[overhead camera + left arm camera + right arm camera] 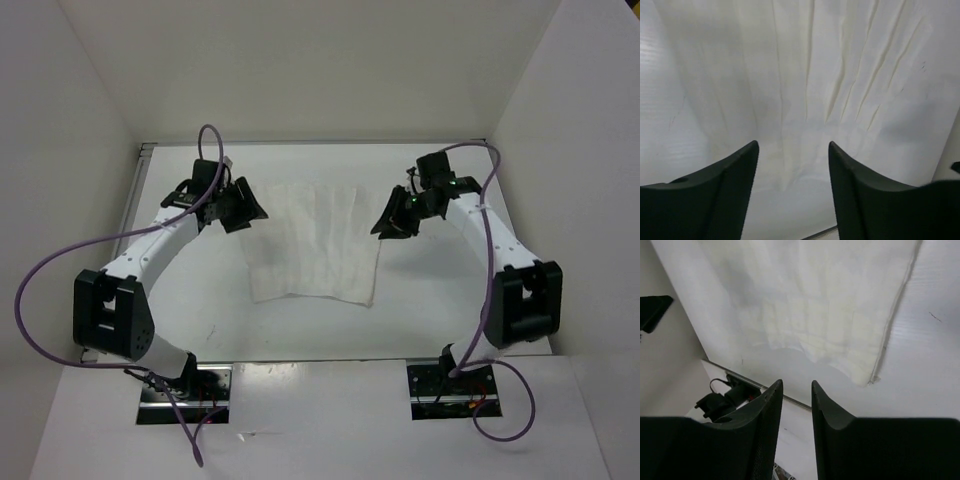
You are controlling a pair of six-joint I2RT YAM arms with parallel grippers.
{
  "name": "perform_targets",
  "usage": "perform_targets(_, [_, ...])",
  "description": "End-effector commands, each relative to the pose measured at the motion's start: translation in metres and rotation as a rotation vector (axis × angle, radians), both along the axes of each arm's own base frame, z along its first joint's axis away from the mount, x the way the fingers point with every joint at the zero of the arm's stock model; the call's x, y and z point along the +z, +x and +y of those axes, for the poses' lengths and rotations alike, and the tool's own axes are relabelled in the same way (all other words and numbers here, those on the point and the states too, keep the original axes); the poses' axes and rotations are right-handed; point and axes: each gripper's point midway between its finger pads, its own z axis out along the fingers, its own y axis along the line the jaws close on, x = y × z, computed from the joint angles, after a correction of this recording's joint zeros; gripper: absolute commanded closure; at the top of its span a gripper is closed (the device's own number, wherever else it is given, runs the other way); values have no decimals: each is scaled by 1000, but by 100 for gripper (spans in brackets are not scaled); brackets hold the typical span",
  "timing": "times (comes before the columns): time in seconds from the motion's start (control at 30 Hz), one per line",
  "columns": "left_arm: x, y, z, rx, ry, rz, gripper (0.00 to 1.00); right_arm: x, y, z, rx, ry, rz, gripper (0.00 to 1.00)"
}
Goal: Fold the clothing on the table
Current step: Fold the skirt
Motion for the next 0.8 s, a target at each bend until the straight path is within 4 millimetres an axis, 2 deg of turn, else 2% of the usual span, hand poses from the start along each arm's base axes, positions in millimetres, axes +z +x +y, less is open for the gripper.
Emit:
perform_targets(0.0, [-2,24,-3,-9,20,-40,38,-52,13,13,17,-27,120,65])
perform_targets(0.07, [-8,24,7,20,72,-21,38,-75,14,14,30,-90,149,62])
perform_targets(0.1, [-14,18,13,34,99,12,34,-80,8,16,39,-116,163,62])
perform_targets(0.17, [-24,8,19,52,143,45,18,-97,-5,10,36,-171,214,59])
perform_targets(0.23, [-36,-11,29,94,166,93,11,-108,-14,-1,8,-226,243,58])
perform_targets(0.27, [-42,-19,31,92,172,115,11,-120,-27,-5,11,-237,284,58])
perform_targets(0.33, [-55,-39,30,97,152,160,11,-127,-46,-7,24,-250,324,56])
perform_targets(0.43, [-67,-58,24,80,106,215,17,-137,-68,-7,39,-266,378,56])
perform_targets(0.6, [-75,-74,10,40,69,253,19,-149,-88,-2,65,-249,434,56])
perform_targets(0.73, [-86,-86,6,28,76,287,19,-160,-92,12,98,-221,455,56])
perform_targets(0.77, [-86,-87,6,28,76,287,19,-159,-86,15,88,-212,439,56])
